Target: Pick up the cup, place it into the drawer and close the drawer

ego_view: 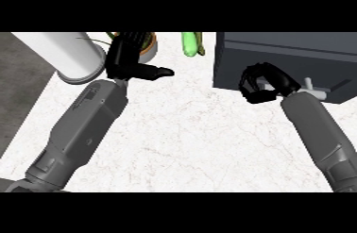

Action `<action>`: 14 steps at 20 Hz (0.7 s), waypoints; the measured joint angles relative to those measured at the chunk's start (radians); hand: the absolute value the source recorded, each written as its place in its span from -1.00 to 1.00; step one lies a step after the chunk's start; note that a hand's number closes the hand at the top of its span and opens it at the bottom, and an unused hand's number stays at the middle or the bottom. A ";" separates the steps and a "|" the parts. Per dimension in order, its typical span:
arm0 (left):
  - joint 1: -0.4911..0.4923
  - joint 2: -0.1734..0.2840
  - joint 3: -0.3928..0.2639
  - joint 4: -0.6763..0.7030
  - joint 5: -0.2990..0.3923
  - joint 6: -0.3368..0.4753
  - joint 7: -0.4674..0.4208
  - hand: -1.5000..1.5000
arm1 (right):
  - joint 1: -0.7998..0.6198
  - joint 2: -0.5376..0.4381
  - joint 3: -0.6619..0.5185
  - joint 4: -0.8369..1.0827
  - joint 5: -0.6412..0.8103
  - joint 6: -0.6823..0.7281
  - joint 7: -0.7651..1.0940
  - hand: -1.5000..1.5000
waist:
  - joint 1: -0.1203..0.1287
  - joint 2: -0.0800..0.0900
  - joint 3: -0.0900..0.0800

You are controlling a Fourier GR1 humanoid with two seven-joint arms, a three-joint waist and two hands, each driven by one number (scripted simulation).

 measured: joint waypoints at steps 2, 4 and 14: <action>0.012 0.010 -0.001 -0.011 0.002 -0.015 0.003 -1.00 | 0.001 -0.007 -0.006 0.002 -0.014 0.031 -0.002 1.00 | 0.005 0.000 0.002; 0.020 0.015 -0.003 -0.019 0.001 -0.025 0.001 -1.00 | 0.003 -0.016 -0.009 -0.001 -0.025 0.064 -0.005 1.00 | 0.009 0.003 0.002; 0.058 0.025 -0.009 -0.050 0.010 -0.069 0.008 -1.00 | 0.022 -0.047 -0.037 -0.031 -0.090 0.177 0.006 1.00 | 0.033 0.012 0.009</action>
